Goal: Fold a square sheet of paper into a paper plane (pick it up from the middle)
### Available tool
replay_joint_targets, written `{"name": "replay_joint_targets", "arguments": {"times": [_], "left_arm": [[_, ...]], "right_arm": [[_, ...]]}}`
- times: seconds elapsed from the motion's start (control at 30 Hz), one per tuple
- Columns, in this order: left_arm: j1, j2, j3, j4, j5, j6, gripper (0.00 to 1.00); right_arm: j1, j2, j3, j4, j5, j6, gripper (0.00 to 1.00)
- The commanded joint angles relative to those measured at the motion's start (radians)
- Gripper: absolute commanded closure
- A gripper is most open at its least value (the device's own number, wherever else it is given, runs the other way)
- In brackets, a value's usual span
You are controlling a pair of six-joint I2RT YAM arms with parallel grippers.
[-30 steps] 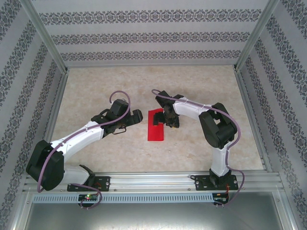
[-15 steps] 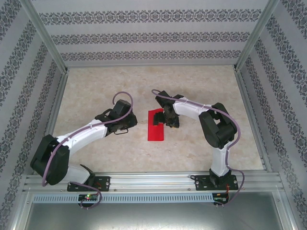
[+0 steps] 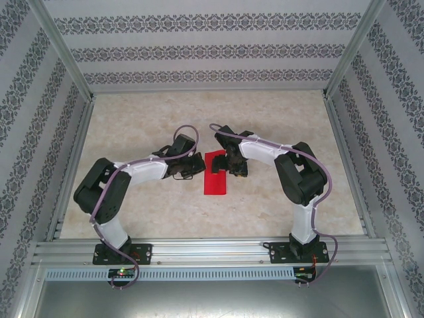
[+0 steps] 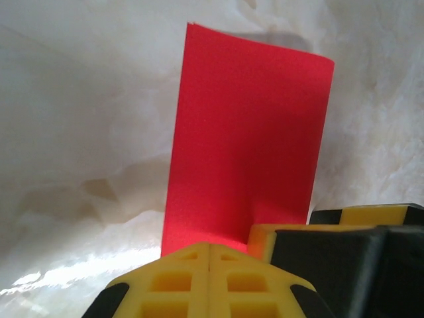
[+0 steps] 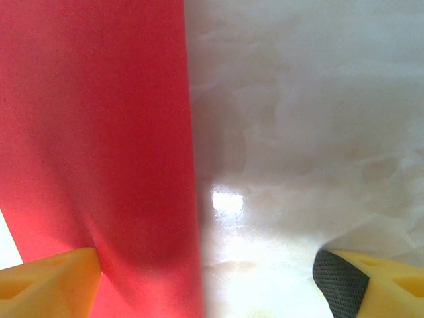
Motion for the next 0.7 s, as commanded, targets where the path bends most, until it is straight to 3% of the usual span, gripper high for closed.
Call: {"name": "replay_joint_targets", "arguments": {"times": [0.0, 0.67], "left_arm": [[0.011, 0.043, 0.031, 0.069, 0.074, -0.050, 1.00], [0.007, 0.158, 0.089, -0.056, 0.057, -0.046, 1.00]], "right_arm": [[0.004, 0.078, -0.047, 0.003, 0.008, 0.020, 0.11], [0.004, 0.071, -0.045, 0.009, 0.000, 0.019, 0.11]]}}
